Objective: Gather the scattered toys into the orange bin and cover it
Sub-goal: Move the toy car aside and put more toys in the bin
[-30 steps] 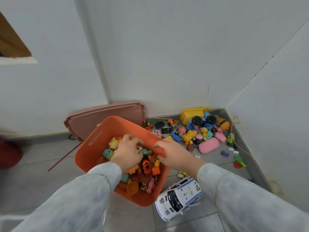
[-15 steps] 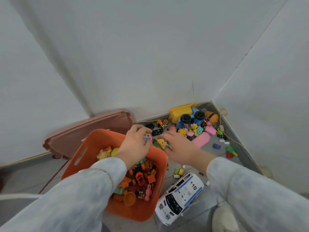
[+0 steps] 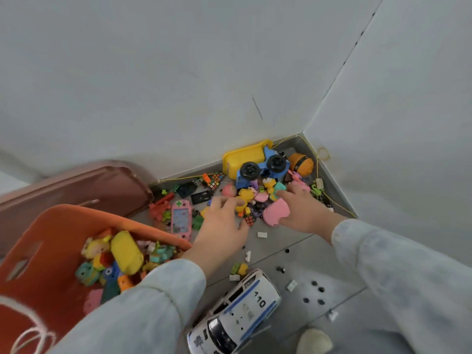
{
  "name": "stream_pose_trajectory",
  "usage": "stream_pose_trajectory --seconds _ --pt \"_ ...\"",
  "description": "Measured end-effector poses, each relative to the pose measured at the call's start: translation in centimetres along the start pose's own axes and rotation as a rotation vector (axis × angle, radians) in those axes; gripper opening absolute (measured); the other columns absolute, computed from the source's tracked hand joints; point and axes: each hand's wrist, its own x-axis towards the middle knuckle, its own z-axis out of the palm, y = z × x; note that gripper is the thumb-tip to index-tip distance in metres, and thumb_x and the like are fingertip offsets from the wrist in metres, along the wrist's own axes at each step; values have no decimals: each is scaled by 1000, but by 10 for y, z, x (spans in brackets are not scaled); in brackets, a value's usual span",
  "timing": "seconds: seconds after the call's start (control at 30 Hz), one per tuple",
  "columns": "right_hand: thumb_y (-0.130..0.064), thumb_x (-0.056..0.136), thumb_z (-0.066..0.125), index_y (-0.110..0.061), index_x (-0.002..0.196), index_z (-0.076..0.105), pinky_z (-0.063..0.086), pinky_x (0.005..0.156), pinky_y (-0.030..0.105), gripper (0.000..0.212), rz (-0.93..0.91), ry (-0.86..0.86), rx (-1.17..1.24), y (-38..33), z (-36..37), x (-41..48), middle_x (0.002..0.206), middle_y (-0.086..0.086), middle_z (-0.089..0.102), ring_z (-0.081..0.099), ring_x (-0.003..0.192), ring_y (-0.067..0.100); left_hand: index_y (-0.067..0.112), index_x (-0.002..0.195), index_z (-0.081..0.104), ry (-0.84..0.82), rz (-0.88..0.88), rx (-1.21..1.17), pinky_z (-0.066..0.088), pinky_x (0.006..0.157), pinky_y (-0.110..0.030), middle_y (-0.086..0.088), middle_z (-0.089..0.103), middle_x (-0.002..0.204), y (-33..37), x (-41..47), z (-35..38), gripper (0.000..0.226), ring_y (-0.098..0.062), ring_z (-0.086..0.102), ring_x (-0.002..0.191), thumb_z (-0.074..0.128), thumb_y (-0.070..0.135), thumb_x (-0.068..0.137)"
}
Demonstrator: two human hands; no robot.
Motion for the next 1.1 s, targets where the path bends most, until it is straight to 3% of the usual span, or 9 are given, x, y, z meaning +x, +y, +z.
stream_pose_trajectory --seconds 0.13,0.33,0.47,0.57,0.67,0.8,0.9,1.0,1.1 --pt "-61 71 74 -32 153 19 31 111 57 102 -58 4 -63 19 30 33 162 15 11 15 147 44 30 140 40 -57 -177 6 35 112 -44 -5 28 143 -12 18 45 54 -31 34 135 57 29 88" --pt "-61 63 83 -53 149 -12 29 102 77 128 -93 -50 -41 42 57 86 161 -3 -29 -16 149 42 35 145 30 -9 -405 21 26 116 -44 -8 6 157 -43 28 93 65 -33 16 145 61 32 87" --pt "-72 55 80 -60 141 -27 12 97 87 138 -111 -62 10 36 74 107 159 -1 -33 -23 147 40 37 145 27 42 -430 93 24 116 -50 -13 8 155 -61 30 113 74 -39 16 143 63 36 80" --pt "-79 55 74 -55 148 -17 28 102 77 132 -114 14 47 27 88 103 163 8 -4 3 148 41 38 147 20 87 -454 131 26 114 -52 -9 -1 155 -59 41 120 79 -40 7 143 63 43 80" --pt "-80 64 64 -46 152 7 46 95 58 110 -174 179 44 22 104 88 147 8 30 36 130 37 42 147 12 164 -441 144 27 111 -61 -7 -7 157 -46 67 122 83 -41 -2 145 61 50 80" --pt "-67 72 65 -41 140 32 54 79 43 80 -236 237 148 20 130 65 139 2 34 42 118 30 54 145 -6 87 -485 211 26 102 -76 -4 -23 160 -62 93 131 97 -51 -18 143 64 57 78" --pt "-63 74 66 -37 137 38 56 79 45 74 -247 210 168 21 146 55 141 4 35 46 116 34 50 147 8 -12 -527 261 30 103 -71 -5 -30 157 -79 93 139 93 -57 -18 140 66 64 76" --pt "-60 75 68 -35 138 36 55 86 45 75 -282 168 187 25 154 45 143 5 34 48 117 36 39 137 32 26 -442 360 36 101 -62 -7 -15 159 -80 82 148 79 -55 -8 140 69 63 72" --pt "-60 77 69 -40 145 27 52 93 45 83 -251 135 223 26 151 41 150 1 26 46 122 35 31 131 43 84 -387 377 41 98 -54 -8 7 155 -79 72 151 76 -46 10 135 73 60 68"
